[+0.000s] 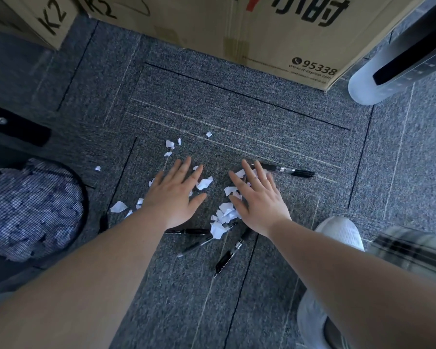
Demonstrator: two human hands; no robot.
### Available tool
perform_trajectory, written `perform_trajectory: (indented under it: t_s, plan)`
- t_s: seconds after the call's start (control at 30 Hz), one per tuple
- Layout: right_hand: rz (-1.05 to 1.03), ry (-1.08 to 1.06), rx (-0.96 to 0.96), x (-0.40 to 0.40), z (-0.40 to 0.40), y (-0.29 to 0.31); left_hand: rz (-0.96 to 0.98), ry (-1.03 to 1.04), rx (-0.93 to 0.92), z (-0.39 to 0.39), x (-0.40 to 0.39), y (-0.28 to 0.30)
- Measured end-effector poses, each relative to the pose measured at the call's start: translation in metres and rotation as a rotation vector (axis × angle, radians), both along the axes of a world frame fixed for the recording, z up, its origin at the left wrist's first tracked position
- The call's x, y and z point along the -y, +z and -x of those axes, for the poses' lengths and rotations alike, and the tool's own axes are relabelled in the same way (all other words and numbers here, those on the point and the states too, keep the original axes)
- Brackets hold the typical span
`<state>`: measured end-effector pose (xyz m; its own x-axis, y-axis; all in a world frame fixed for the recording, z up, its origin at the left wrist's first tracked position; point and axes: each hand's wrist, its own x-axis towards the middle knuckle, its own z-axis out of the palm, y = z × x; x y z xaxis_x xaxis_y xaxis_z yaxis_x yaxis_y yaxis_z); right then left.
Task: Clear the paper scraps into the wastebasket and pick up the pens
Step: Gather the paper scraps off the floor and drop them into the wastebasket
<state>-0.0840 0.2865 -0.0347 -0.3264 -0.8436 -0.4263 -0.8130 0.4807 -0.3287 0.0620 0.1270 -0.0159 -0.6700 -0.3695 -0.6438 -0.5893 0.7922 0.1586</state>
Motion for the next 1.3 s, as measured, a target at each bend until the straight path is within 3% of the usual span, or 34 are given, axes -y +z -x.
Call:
perform_trajectory:
  t_s: [0.13, 0.4, 0.57, 0.87, 1.3]
  plan:
    - [0.015, 0.119, 0.035, -0.003, -0.004, 0.005, -0.006, 0.014, -0.006, -0.006, 0.003, 0.001]
    - [0.021, 0.016, 0.012, 0.005, 0.003, -0.002, 0.032, 0.039, 0.029, -0.027, -0.001, 0.001]
    - [-0.006, 0.199, 0.02, 0.007, -0.001, -0.007, -0.056, 0.063, 0.002, -0.035, -0.011, -0.007]
    - [-0.039, 0.462, -0.033, 0.007, -0.004, -0.01, -0.01, 0.048, -0.082, -0.04, -0.015, -0.017]
    - [0.031, 0.382, -0.047, 0.016, -0.007, -0.016, 0.016, 0.062, -0.107, -0.048, -0.008, -0.014]
